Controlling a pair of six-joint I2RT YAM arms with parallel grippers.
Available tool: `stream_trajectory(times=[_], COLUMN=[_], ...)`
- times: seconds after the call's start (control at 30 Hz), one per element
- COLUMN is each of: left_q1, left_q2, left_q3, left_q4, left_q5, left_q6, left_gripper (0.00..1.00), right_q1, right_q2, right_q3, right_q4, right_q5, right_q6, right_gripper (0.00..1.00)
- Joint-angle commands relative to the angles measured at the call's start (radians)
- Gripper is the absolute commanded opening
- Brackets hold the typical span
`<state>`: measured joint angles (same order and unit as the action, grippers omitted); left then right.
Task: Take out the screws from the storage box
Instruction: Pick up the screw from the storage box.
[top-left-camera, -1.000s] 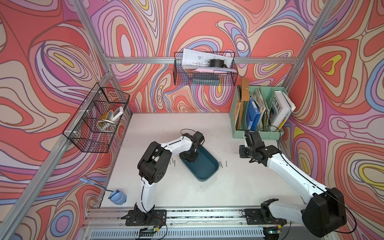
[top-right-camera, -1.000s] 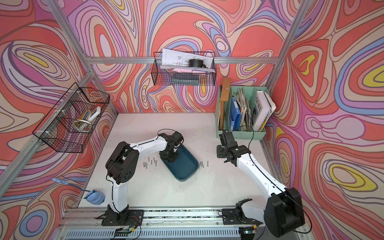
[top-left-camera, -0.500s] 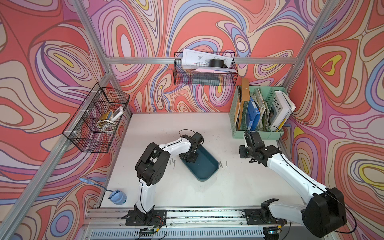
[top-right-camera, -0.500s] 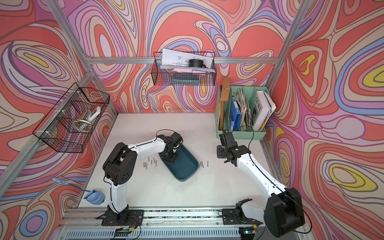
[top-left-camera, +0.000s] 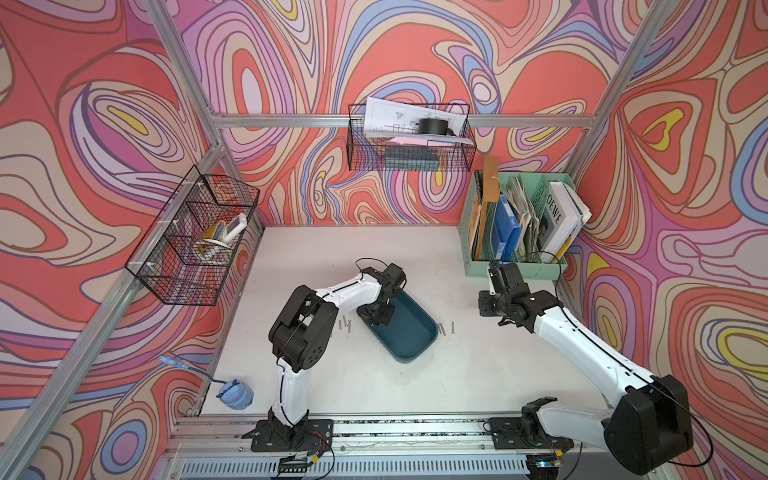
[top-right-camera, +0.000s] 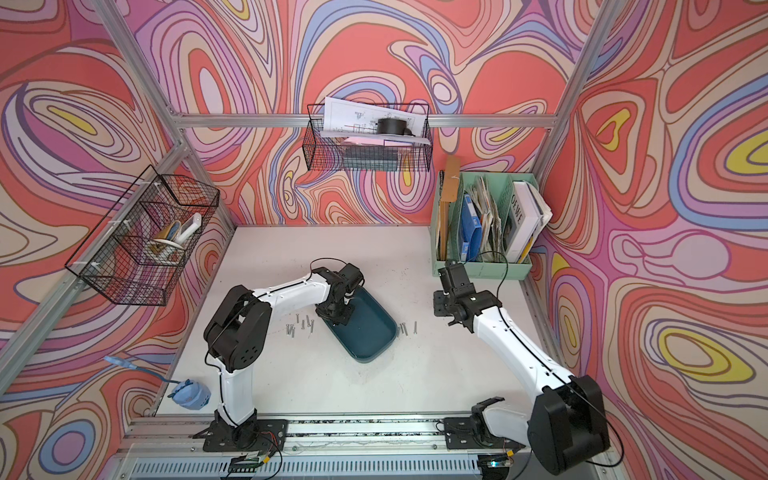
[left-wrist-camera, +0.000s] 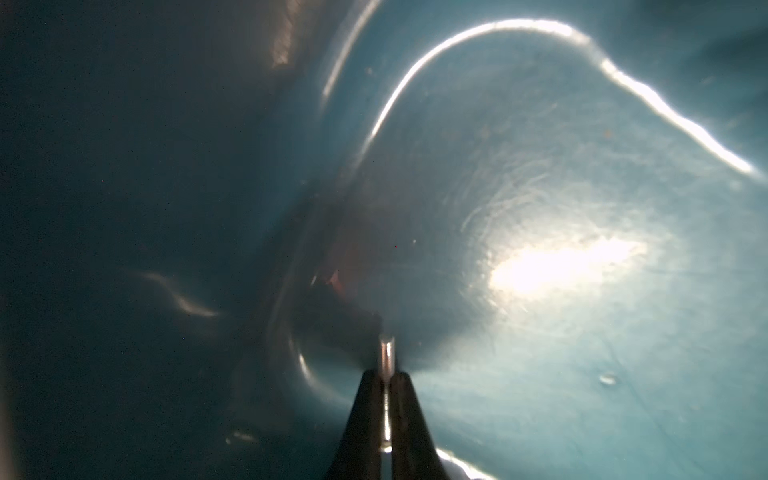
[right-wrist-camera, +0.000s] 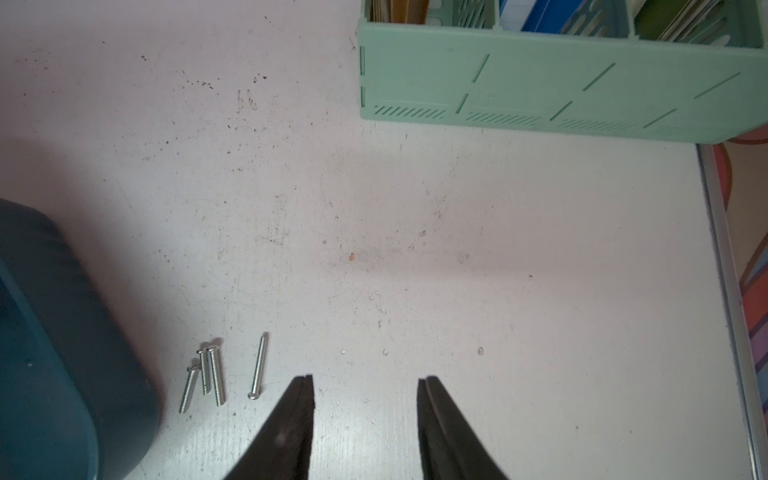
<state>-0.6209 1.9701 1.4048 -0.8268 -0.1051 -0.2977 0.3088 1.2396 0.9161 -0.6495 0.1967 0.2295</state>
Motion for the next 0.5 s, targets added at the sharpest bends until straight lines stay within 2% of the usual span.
stream_trajectory(times=[0.0,0.3,0.47], left_q1=[0.006,0.008,0.026], left_q2=[-0.066,-0.075,-0.125], left_q3=[0.038,0.065,0.059], left_q4=[-0.035,-0.035,-0.047], left_q5=[-0.014,-0.009,-0.015], left_q6=[-0.036,-0.096,-0.102], left_gripper=[0.09,0.09,0.09], right_q1=[-0.005,-0.005,-0.005], right_q2=[-0.010,-0.008,-0.006], right_q3=[0.000,0.001,0.002], right_q4=[0.010,0.010,0.009], right_q5=[0.007,0.008,0.007], right_q6=[0.008,0.007,0.005], right_gripper=[0.43,0.43,0.43])
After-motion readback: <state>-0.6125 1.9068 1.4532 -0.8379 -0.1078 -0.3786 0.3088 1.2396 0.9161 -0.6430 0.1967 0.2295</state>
